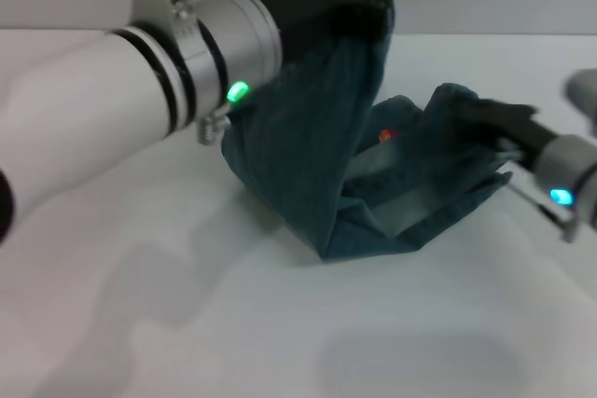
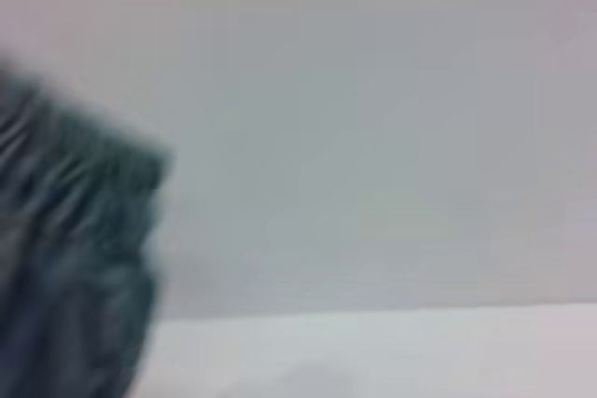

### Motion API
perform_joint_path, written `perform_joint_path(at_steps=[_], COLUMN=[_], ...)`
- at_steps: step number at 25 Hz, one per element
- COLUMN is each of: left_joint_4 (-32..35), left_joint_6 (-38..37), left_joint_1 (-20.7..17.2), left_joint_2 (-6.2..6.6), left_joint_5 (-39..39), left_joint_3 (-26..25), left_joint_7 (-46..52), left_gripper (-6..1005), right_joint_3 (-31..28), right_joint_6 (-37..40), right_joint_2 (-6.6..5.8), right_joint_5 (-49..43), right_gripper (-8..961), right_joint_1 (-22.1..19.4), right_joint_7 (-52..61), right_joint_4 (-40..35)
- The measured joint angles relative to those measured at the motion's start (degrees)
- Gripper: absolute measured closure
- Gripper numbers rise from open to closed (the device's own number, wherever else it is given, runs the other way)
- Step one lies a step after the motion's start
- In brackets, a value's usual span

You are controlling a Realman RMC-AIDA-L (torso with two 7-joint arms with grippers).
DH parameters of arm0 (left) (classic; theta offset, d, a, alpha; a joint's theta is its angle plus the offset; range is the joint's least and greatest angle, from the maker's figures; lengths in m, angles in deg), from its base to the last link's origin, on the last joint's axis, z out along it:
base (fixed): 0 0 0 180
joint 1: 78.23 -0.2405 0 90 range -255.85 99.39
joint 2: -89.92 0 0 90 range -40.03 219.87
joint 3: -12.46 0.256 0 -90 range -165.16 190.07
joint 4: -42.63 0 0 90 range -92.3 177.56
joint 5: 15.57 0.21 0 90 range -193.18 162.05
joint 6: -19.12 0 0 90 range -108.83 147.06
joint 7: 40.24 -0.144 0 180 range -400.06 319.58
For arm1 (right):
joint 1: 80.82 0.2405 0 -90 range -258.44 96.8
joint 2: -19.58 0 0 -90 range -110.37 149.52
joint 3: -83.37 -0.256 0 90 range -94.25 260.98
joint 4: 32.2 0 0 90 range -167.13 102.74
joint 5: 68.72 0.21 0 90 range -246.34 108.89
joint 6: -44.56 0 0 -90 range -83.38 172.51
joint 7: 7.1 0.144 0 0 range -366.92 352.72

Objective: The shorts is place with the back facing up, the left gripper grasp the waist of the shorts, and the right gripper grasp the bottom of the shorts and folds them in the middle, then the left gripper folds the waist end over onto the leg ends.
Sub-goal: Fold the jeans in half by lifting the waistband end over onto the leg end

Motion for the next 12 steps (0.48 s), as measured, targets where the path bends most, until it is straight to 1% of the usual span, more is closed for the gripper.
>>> perform_joint_path(at_steps=[1,7,9,12], left_joint_4=[0.92,6.97,9.34,15.38], left_joint_6=[-1.52,-9.86,-13.30,-21.16], left_joint_1=[0.24,2.30,2.95,4.73], left_joint_2=[-0.01,-0.09,-0.17,-0.43], left_joint_5=[-0.32,-1.94,-2.40,-2.79], left_joint_3=[1.03,7.43,9.88,14.45], left_joint_7=[0.00,0.44,0.45,0.53], left_gripper=[971,972,973,973], right_joint_3=[0.00,-7.40,-9.17,-10.28], right_joint_6=[0.00,0.00,-0.04,-0.38], right_joint_2=[0.00,0.23,0.31,0.32], right_joint_5=[0.00,-2.54,-2.89,-2.94], right_gripper=[954,953,953,953], right_joint_1=[0.00,-8.99,-11.07,-13.09], right_joint_7=[0.00,-0.16,-0.17,-0.18], right_joint_4=[0.00,6.88,7.99,8.90])
